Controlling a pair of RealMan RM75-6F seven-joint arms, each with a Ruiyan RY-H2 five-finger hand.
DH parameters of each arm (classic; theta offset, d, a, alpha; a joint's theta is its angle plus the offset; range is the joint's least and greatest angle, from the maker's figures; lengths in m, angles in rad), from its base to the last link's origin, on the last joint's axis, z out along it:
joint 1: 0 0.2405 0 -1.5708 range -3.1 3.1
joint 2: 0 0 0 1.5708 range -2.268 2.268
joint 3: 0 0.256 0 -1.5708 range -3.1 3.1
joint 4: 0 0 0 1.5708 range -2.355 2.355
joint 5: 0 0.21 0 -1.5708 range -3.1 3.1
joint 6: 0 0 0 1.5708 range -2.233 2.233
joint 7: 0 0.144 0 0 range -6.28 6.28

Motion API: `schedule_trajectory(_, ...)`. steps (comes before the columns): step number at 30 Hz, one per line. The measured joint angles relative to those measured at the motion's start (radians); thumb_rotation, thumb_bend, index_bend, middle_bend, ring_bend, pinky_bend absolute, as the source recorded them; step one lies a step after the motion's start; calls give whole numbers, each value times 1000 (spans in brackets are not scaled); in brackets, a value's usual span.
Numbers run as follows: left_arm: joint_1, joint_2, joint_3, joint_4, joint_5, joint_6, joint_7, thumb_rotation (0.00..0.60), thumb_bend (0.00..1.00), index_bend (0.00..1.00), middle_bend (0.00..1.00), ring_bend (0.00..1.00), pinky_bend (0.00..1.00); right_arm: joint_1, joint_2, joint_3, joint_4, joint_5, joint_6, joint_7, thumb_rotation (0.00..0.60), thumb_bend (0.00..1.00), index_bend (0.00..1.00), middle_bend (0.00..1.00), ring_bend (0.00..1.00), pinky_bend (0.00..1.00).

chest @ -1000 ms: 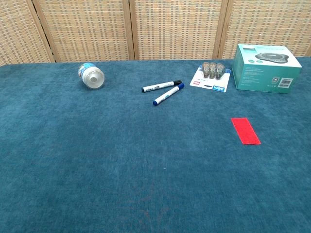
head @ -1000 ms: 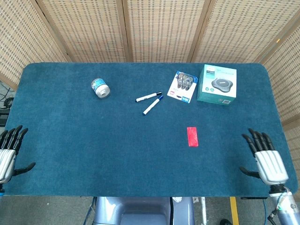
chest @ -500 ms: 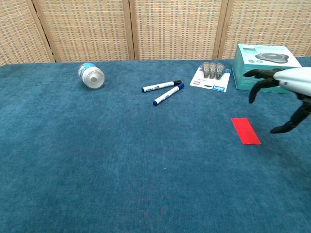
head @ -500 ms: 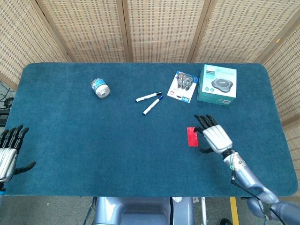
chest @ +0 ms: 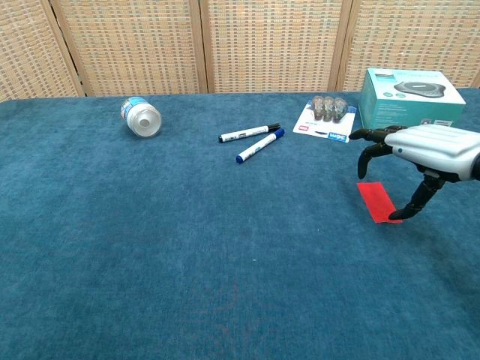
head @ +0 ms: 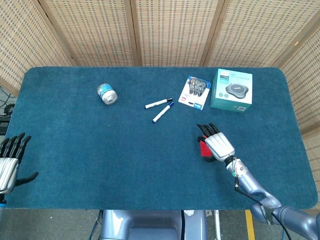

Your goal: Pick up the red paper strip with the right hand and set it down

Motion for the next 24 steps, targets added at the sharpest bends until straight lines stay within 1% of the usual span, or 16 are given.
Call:
schedule_trajectory(10, 1, -2, 0, 2, 0, 3, 2, 600, 0, 0, 0, 0, 0, 17, -107, -39, 176, -37, 45, -11, 600, 98, 348, 0, 0, 0)
schedule_trajectory(17, 1, -1, 0, 1, -1, 3, 2, 600, 0, 0, 0, 0, 0, 24, -118, -53, 194, -33, 50, -5, 600, 100, 348, 0, 0, 0)
schedule_trajectory(24, 1, -2, 0, 2, -1, 3, 2, 600, 0, 0, 0, 0, 0, 31, -133, -55, 222, -27, 49, -22, 600, 118, 348, 0, 0, 0)
